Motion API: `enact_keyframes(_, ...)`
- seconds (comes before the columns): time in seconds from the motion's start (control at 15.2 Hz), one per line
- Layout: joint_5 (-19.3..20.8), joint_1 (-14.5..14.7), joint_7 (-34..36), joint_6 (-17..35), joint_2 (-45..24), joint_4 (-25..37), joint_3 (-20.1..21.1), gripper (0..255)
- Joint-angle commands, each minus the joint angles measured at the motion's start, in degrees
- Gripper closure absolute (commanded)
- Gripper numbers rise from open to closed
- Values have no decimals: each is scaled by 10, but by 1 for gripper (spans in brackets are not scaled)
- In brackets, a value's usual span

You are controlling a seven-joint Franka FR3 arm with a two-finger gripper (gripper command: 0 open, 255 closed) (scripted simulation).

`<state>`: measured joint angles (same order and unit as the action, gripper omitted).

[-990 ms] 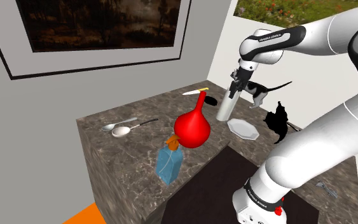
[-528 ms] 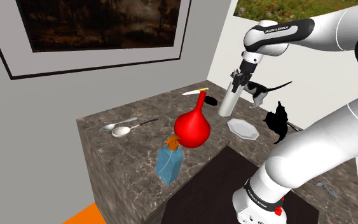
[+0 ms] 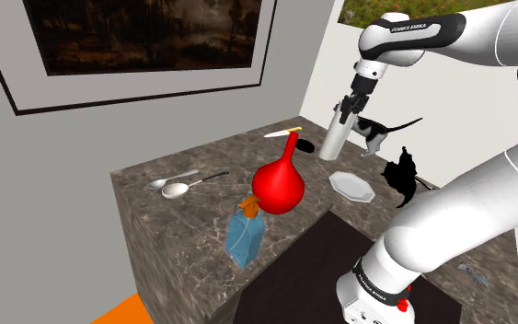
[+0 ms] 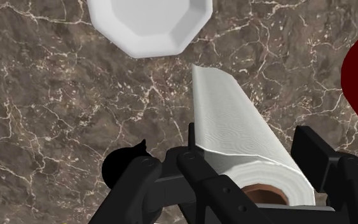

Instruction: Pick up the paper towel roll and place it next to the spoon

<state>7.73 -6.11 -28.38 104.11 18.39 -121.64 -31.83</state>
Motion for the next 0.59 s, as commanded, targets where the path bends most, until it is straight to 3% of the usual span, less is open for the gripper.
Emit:
enact_keyframes(0.0, 0, 0, 1, -16, 2, 13, 2, 255)
enact_keyframes(0.53, -4, 3, 1, -77, 1, 75, 8, 255)
